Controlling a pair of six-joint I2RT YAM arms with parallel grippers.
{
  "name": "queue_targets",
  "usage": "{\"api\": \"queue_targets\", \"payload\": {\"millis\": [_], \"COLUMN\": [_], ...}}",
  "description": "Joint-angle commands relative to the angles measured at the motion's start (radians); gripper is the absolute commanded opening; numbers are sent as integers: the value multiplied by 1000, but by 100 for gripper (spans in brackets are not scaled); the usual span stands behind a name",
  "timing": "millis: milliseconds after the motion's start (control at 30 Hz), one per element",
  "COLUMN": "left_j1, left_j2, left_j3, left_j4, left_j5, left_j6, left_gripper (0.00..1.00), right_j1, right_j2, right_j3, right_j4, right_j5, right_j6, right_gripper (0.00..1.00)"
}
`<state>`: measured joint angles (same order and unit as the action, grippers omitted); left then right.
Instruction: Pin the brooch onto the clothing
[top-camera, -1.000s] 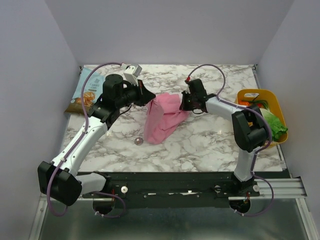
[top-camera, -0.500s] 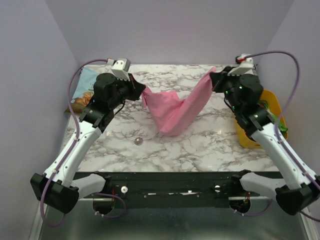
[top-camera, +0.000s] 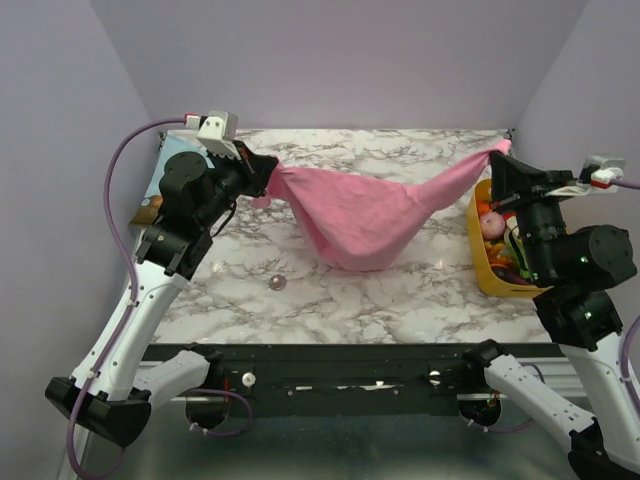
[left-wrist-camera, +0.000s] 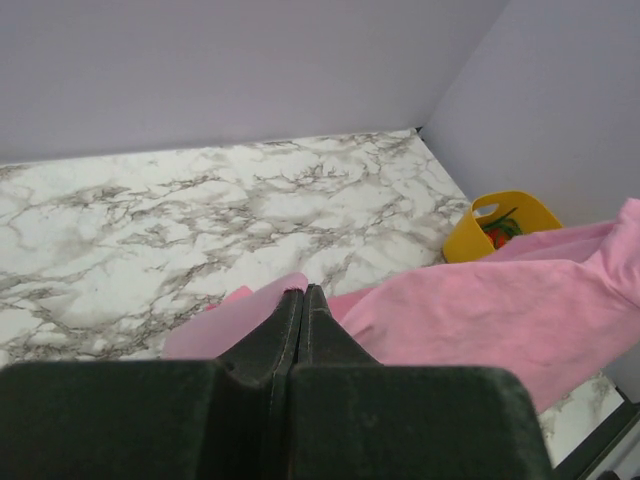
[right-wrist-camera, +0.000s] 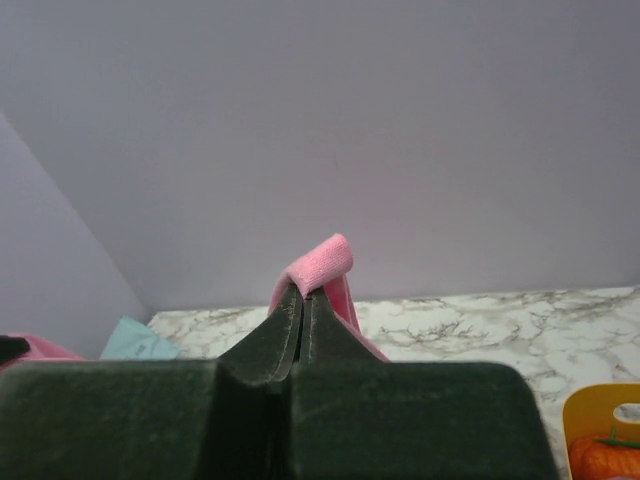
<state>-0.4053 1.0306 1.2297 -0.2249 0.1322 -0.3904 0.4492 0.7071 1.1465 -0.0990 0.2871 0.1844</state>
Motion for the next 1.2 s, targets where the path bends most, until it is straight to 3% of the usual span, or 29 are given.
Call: {"api": "queue_targets", "payload": {"millis": [0,400,667,1000,1033,1067,1100,1133,1167], "left_j1": [5,5,5,-1,-1,-1,-1,-1,-1], "left_j2": [-10,104,432,936,1003,1031,1057,1092,1103], "left_j3": [59,330,658,1137,1207,1235,1255,1264,1263], "left_j4": [10,-59,-151,-281,-283,-284,-284,-275,-269], "left_j5": [-11,12,135,207,202,179,164,144,106], "left_j6": [-2,36,35,-25,-31,-50,-53,-56,-56], "left_gripper": [0,0,0,0,7,42,66,88,99], "right_j1": [-6,-6,-6,-6,-7,-6,-6,-6,-6], "right_j2": [-66,-110,-98,-106,-101,-100,-95,-86,-83], "right_j3": [5,6,-181,-327,-329,-335,-340,-344,-350], "right_j4": [16,5,-134,-139,-142,-152,-160,-169,-185], "right_j5": [40,17,-65,-89,-88,-83,-82,-72,-66], "right_j6": [-22,-23,101,188,187,187,191,196,204], "right_gripper": [1,1,1,1,1,1,1,1,1]}}
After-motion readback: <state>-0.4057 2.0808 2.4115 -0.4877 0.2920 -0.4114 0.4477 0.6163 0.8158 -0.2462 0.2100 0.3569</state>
